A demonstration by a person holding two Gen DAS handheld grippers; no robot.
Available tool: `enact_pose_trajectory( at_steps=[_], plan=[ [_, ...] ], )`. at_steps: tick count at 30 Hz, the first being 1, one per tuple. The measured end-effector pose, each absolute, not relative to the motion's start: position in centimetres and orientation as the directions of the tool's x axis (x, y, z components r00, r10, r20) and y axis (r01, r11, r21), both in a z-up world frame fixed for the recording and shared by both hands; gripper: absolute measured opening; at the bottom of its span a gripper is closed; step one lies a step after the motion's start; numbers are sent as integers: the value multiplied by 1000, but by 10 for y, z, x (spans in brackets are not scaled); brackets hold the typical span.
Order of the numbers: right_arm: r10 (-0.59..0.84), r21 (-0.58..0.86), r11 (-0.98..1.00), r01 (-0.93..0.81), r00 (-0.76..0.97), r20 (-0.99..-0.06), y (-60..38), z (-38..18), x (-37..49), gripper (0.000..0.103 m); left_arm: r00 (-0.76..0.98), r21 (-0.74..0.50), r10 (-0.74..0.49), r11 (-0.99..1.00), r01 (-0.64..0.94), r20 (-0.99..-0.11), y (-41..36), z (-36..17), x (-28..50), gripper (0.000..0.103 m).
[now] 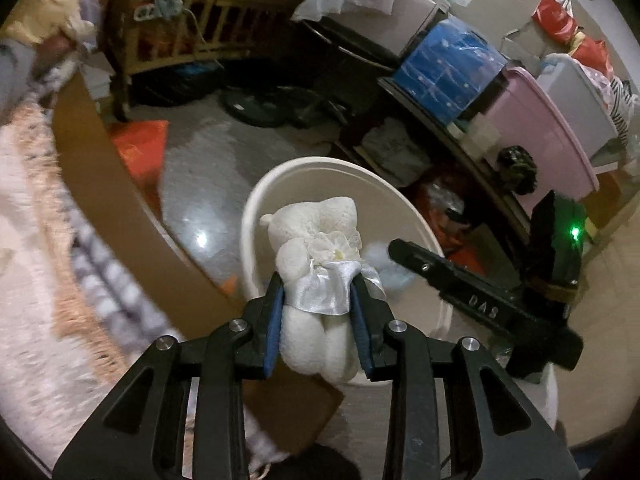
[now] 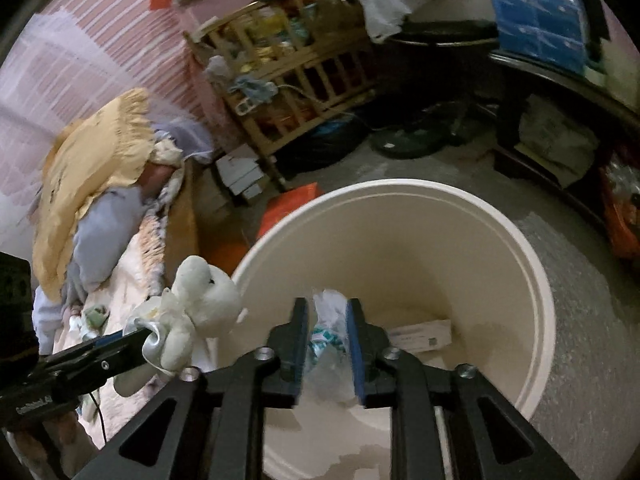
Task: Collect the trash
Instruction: 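Open the right tool over the bucket to drop the bag while the left tool drops the plush toy, then move both open tools back over the trash on the bed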
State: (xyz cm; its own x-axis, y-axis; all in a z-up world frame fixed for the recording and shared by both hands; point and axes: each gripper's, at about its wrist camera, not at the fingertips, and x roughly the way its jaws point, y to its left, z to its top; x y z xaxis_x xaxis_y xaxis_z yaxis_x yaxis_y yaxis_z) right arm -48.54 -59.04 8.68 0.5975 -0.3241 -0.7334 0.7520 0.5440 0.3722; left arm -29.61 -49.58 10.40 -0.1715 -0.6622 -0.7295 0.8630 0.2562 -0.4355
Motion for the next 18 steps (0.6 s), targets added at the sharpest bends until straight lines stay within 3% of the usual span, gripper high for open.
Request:
enact_pose_trajectory(
  at_steps=[1, 6, 18],
  plan=[
    [-328, 372, 537, 757, 594, -735, -591, 86, -487, 44, -177, -444, -664, 258, 858, -727, -499, 103, -296, 31],
    [-323, 388, 519, 761, 595, -736, -594, 81, -489, 46, -194, -492, -689, 266, 829, -699, -496, 105, -284, 51],
    [-238, 387, 606, 695, 623, -745, -559, 80, -447, 46, 77, -317, -661, 455, 832, -747, -417, 117, -253, 51]
  ],
)
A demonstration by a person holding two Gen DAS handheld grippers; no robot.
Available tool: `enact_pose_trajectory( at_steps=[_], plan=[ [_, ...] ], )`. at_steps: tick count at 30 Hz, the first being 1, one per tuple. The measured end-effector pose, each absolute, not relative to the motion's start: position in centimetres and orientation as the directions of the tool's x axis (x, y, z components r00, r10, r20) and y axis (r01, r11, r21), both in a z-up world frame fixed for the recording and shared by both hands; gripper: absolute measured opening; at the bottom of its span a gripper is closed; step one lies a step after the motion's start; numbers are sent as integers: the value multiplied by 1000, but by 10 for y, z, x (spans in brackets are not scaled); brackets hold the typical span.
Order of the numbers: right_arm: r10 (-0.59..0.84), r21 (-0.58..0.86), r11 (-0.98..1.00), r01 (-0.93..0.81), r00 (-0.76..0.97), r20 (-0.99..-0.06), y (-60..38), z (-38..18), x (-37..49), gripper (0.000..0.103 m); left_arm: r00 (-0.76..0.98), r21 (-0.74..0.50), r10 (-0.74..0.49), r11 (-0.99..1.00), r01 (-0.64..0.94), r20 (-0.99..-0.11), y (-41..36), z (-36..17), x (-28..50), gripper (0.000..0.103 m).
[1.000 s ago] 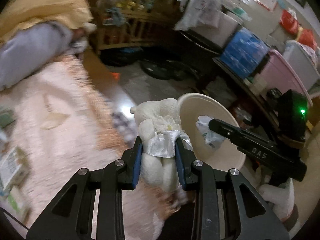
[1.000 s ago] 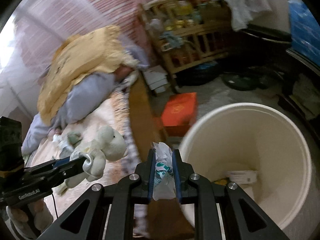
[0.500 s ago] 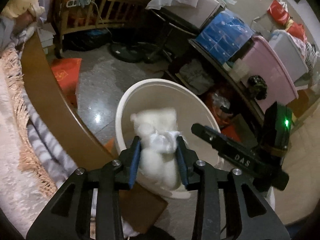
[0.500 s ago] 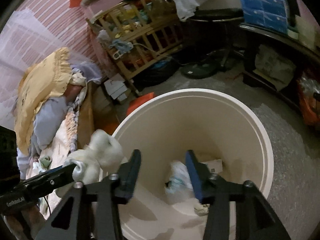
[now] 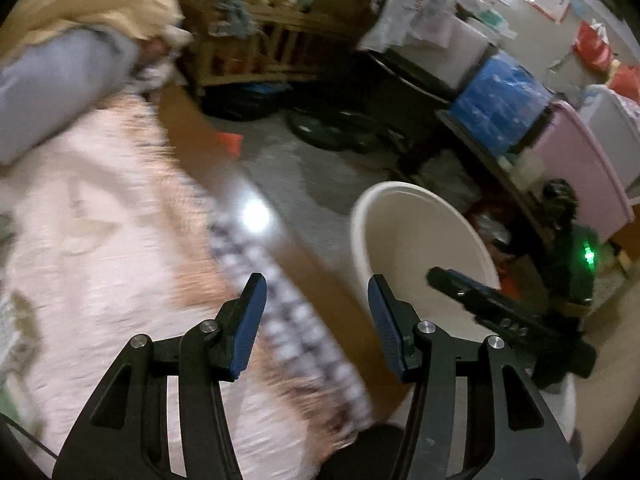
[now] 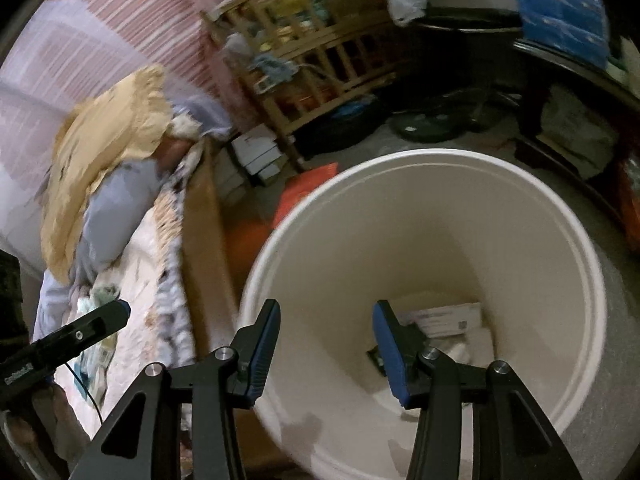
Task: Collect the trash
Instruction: 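Move both open tools back over the trash on the bed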
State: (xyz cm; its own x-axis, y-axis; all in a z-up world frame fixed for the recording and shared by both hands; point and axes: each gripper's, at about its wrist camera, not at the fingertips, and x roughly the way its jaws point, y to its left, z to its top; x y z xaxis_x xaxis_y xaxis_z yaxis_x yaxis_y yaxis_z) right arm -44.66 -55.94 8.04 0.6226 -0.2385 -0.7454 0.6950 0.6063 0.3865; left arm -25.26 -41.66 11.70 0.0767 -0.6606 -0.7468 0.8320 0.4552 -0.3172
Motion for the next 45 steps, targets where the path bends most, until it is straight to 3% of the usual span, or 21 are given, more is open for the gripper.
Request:
enact_pose_trajectory(
  at_steps=[11, 15, 25, 35, 43, 45],
  plan=[
    [-140, 368, 747, 554, 672, -727, -487, 103, -373, 47, 298, -186, -581, 630, 754, -757, -319, 115, -212, 51],
    [-89, 368, 790, 491, 684, -724, -456, 107, -343, 61, 336, -187, -559, 679, 710, -758, -282, 113, -195, 51],
    [36, 350, 871, 344, 666, -745, -381, 102, -276, 61, 393, -216, -472, 812, 542, -790, -187, 89, -135, 51],
    [119, 324, 917, 230, 620, -776, -329, 93, -224, 62, 412, -173, -288, 940, 294, -864, -63, 47, -71, 51],
    [236, 377, 914, 152, 557, -796, -284, 69, -178, 68, 429, -128, -178, 981, 143, -886, 41, 38, -64, 51],
    [253, 379, 916, 134, 541, -802, -270, 62, -166, 76, 445, -136, -181, 982, 133, -877, 57, 43, -65, 51]
  ],
)
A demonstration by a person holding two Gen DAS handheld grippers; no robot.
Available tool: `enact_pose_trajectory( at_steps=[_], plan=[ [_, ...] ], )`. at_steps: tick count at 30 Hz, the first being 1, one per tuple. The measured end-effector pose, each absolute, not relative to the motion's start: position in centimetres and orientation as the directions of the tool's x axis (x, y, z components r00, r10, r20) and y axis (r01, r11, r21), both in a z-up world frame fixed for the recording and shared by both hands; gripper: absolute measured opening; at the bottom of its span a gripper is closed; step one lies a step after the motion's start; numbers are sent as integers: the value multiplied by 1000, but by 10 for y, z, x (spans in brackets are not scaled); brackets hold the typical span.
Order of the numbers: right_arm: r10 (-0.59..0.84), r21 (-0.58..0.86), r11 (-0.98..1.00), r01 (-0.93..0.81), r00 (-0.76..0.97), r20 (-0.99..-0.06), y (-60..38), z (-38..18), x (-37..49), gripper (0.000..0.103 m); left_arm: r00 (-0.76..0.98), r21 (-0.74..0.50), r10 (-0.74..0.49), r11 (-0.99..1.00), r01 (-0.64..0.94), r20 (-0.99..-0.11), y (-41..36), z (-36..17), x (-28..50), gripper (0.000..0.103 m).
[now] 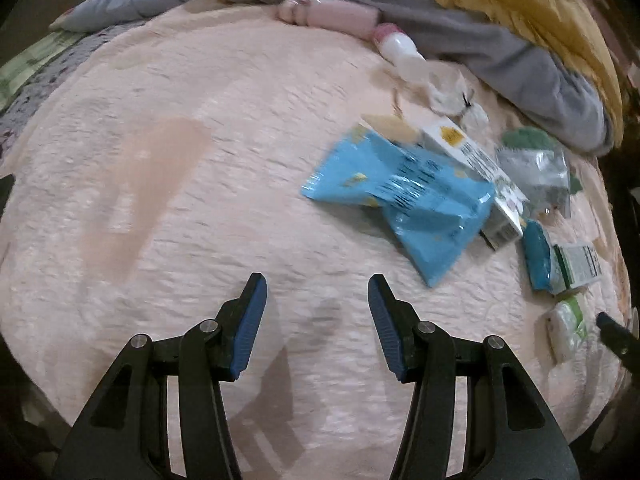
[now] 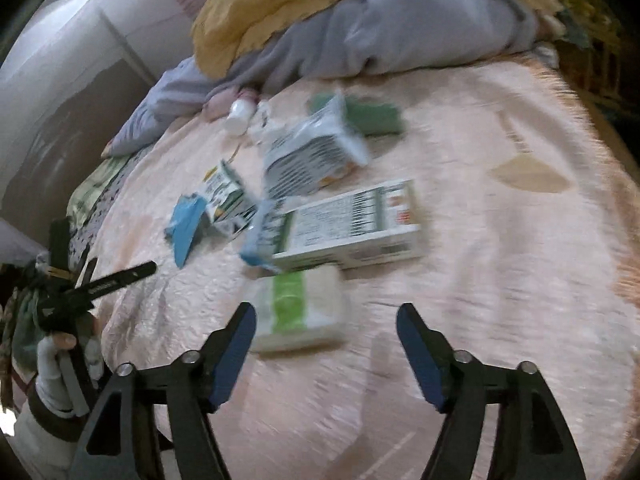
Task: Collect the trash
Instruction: 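Move both open tools back over the trash on the bed, then grasp the blue snack packet with the left tool while the right tool reaches the white-green pack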
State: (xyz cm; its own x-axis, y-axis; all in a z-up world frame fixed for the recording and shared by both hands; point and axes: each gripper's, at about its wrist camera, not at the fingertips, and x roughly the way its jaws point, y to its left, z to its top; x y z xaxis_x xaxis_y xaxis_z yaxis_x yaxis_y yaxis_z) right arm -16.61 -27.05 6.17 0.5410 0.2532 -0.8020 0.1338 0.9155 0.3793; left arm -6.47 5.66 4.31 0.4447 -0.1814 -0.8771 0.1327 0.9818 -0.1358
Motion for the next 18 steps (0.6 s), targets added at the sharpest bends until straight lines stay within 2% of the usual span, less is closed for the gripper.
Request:
enact_pose_trajectory(
  at_steps=[5, 8, 11, 18],
  plan=[
    [272, 349, 934, 79, 478, -835, -234, 43, -138, 78, 449, -274, -303, 953, 129, -840, 64, 57, -66, 52],
    [265, 315, 949, 35, 457, -849, -212, 38, -129, 78, 442, -344, -356, 932, 111, -823, 56, 56, -58, 59],
    [229, 266, 964, 17, 452, -862, -202, 35, -128, 79, 420, -418, -414, 904, 86, -808, 40, 49, -42, 60],
    [239, 283, 959, 26, 463, -853, -209, 36, -126, 81, 430, -450, -414, 893, 19, -802, 17, 30, -11, 61]
  ],
)
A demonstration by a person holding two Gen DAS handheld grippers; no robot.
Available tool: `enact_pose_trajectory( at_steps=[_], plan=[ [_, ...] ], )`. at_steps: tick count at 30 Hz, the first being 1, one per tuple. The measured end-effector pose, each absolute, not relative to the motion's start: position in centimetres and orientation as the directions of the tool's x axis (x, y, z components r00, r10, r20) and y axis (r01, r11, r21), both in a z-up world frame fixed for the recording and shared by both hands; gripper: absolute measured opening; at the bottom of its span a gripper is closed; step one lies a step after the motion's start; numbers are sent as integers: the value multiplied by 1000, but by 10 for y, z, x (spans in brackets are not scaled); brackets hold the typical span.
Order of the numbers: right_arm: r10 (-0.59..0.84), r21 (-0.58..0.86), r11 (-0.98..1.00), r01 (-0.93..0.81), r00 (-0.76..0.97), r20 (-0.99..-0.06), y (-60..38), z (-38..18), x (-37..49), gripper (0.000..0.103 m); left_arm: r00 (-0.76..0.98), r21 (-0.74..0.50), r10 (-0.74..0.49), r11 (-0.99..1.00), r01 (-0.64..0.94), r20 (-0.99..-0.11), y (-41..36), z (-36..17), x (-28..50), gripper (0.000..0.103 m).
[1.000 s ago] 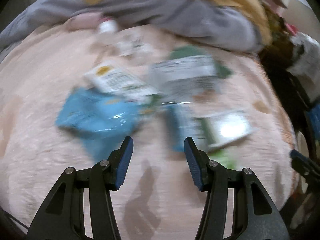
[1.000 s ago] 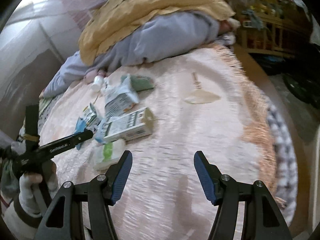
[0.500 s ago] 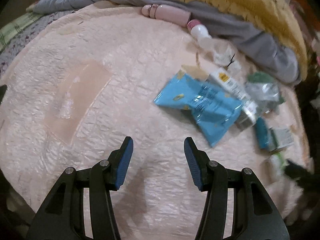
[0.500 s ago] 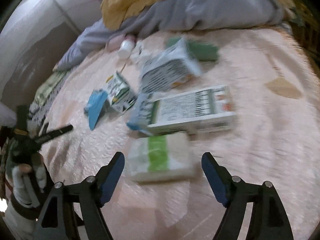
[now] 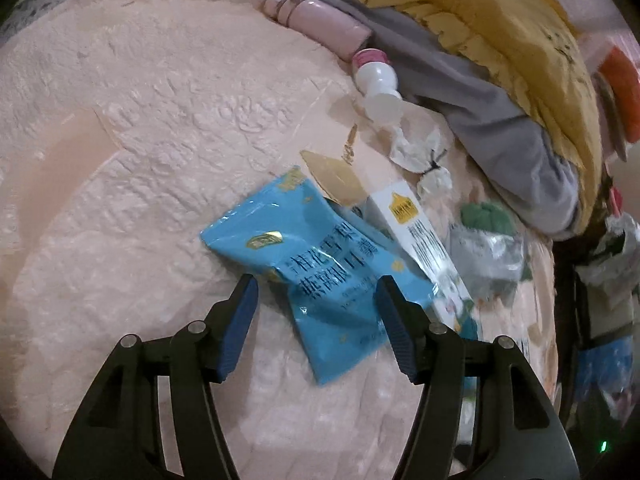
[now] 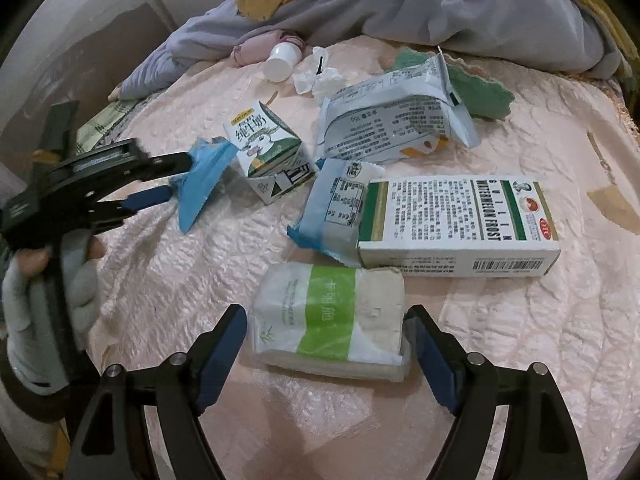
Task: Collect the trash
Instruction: 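Grasp the blue snack packet with the left tool while the right tool reaches the white-green pack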
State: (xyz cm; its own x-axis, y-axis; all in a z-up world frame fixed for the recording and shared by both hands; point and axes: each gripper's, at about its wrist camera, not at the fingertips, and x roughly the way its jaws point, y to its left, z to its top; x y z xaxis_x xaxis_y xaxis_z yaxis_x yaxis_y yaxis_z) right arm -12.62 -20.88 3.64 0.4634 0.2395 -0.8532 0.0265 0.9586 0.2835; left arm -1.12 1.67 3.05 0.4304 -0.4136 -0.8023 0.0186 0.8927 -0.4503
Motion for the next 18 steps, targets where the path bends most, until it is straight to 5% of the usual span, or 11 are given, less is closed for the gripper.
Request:
enact_pose_trajectory(
  at_steps=[6, 7, 8, 9, 10, 11, 12, 18],
  plan=[
    [208, 247, 969, 16, 490, -847, -201, 31, -125, 82, 437, -482, -420, 875, -35, -795, 17, 19, 4, 60],
    [205, 241, 970, 9, 496, -844, -199, 32, -126, 78, 433, -484, -428, 875, -23, -794, 16, 18, 4, 55],
    [200, 233, 973, 3, 501, -842, -198, 32, -127, 72, 432, -481, -431, 876, -8, -792, 14, 19, 3, 33],
    [194, 222, 975, -4, 505, -841, -197, 33, -129, 64, 423, -470, -429, 883, 8, -798, 12, 20, 1, 21],
    [189, 213, 977, -10, 508, -840, -197, 35, -132, 57, 406, -459, -428, 888, 23, -808, 10, 20, -1, 17],
    [193, 216, 976, -15, 512, -837, -198, 37, -134, 54, 398, -467, -443, 883, 41, -803, 10, 22, -4, 17],
    [203, 226, 974, -18, 517, -832, -201, 40, -137, 39, 392, -473, -454, 880, 54, -800, 10, 25, -8, 17],
    [206, 239, 971, -15, 559, -803, -220, 62, -161, 32, 383, -469, -498, 866, 173, -778, 8, 57, -45, 16]
  ],
)
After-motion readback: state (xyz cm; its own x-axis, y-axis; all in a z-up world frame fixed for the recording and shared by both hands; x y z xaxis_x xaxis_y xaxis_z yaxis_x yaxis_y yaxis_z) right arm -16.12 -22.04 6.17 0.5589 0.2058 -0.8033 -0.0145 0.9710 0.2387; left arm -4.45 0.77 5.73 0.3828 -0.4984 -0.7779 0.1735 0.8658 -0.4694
